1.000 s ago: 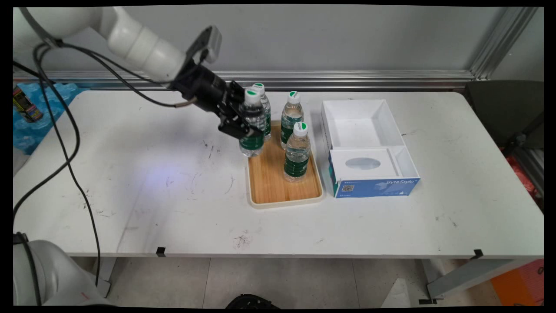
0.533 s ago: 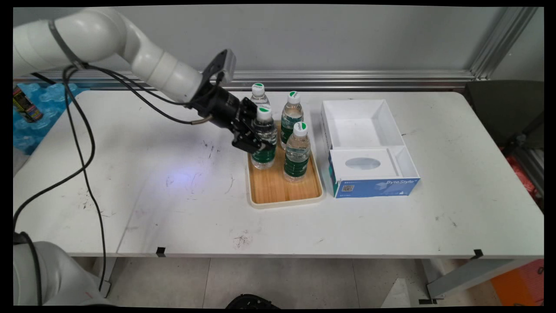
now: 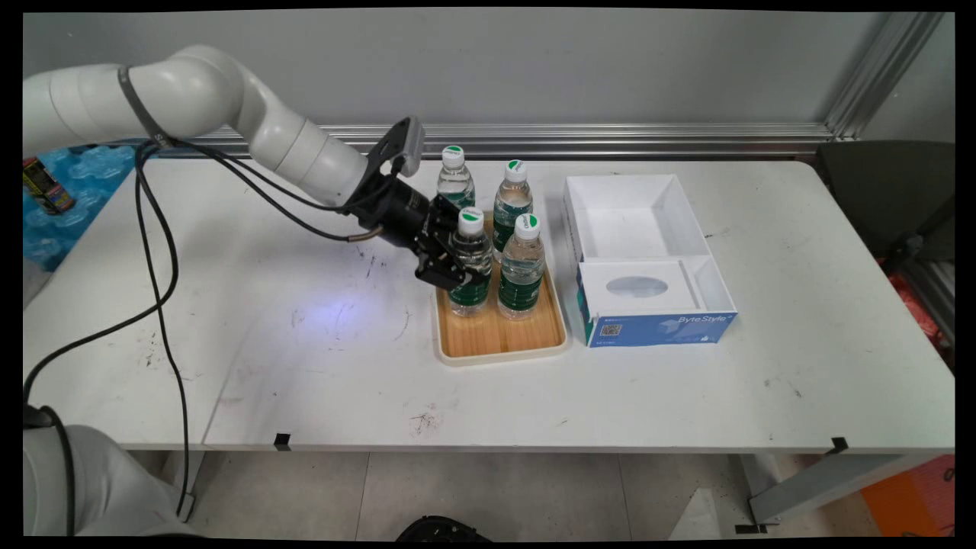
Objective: Place the picked object on the tray
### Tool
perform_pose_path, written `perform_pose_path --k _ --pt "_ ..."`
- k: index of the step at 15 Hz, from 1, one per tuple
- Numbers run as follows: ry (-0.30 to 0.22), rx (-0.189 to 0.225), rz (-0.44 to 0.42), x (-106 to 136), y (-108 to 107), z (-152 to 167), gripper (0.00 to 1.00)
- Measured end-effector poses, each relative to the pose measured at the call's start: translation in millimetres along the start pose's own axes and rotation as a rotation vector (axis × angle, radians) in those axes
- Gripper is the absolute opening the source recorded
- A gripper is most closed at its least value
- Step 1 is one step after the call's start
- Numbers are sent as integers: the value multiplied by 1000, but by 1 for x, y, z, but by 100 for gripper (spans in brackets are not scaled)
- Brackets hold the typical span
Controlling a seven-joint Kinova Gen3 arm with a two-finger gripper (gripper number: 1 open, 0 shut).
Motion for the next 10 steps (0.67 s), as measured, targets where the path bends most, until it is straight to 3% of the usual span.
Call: perform_pose_path --k 6,7,10 --pt "-3 -2 16 -9 0 7 0" --pt "-3 -1 18 -10 -1 8 100" --pt "-1 1 26 -12 -1 8 100"
